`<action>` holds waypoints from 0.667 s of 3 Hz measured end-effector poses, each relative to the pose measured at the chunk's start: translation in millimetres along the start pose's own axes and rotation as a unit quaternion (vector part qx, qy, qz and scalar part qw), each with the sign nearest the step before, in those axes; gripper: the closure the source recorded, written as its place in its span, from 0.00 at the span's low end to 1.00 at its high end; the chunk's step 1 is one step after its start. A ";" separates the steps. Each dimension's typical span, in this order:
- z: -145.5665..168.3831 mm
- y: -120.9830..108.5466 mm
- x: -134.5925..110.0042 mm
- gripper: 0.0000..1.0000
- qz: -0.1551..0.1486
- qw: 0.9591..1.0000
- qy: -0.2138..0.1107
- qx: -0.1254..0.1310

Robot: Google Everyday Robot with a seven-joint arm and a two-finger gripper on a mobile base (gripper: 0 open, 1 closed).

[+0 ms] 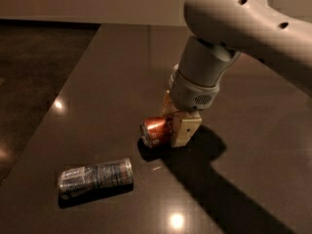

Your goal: Pick coke can

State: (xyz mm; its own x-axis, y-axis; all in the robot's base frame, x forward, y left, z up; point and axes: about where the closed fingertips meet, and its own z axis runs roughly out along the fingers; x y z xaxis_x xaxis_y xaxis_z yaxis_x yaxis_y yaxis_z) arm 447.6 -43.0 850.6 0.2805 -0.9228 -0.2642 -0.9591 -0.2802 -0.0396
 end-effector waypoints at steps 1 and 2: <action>-19.5 0.9 -6.4 0.88 0.001 1.000 -0.025 0.006; -45.0 0.6 -13.5 1.00 0.001 0.999 -0.049 0.011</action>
Offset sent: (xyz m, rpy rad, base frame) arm -0.0031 -0.0030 0.0898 0.1680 0.0197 -0.0022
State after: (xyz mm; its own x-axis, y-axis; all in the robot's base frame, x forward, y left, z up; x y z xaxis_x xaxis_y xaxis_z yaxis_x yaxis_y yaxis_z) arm 445.0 -42.6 897.6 0.2755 -0.8928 -0.3565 -0.9603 -0.2723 -0.0600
